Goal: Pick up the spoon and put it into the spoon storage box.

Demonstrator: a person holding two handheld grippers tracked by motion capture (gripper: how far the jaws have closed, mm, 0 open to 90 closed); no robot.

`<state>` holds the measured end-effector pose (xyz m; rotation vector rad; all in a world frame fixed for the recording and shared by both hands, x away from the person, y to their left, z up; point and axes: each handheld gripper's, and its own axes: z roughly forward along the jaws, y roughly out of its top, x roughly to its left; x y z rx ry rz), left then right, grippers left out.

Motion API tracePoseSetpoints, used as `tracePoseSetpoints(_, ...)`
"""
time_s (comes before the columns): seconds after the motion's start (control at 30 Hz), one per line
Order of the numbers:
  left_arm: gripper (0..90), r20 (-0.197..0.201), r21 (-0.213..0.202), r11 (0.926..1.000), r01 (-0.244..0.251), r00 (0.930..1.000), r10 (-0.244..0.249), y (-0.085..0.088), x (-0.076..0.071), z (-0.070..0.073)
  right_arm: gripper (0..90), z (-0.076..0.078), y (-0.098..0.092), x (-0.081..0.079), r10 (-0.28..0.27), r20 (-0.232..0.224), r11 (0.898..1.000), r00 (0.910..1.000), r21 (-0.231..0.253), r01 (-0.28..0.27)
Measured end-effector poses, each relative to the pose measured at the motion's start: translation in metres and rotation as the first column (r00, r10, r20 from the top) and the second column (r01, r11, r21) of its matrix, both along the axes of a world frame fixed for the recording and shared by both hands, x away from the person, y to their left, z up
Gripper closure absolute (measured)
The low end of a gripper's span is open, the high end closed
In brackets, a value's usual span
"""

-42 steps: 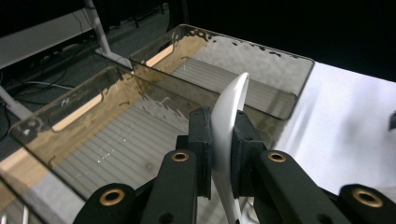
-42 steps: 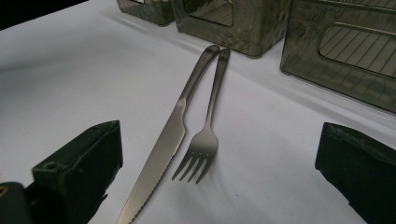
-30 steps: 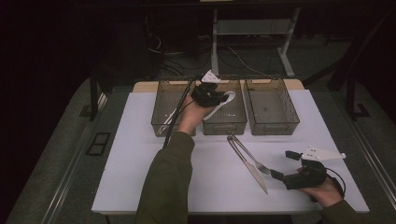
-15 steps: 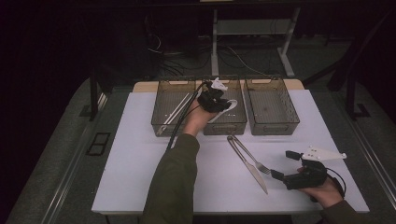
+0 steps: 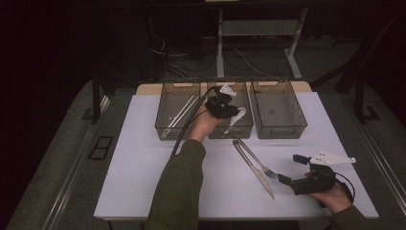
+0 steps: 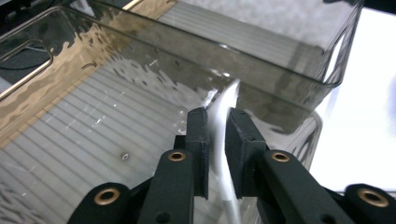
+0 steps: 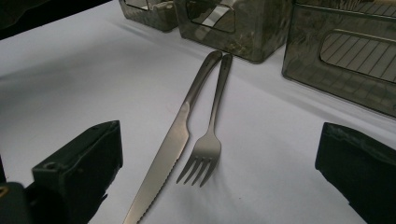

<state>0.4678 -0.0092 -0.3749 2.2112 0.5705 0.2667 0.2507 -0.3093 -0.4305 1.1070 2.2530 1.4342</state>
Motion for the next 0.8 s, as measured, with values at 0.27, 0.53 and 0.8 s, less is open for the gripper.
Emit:
tracePoseSetpoints(0.27,64.5,-0.001,-0.015,0.9999,0.004,1.0,-0.004,-0.001,-0.005,0.006,1.0,0.0,0.0,0.0,0.001,0.001,1.0,1.0,-0.001,-0.001)
tracePoseSetpoints(0.53,47.7,-0.023,-0.087,0.9959,0.023,0.9994,-0.025,0.006,-0.022,0.017,1.0,0.0,0.0,0.0,0.001,0.004,1.0,1.0,-0.005,-0.001)
tracePoseSetpoints(0.8,36.6,-0.029,-0.151,0.9869,0.058,0.9976,-0.063,0.022,-0.055,0.023,1.0,0.0,0.0,0.0,-0.004,-0.002,1.0,1.0,-0.006,0.004)
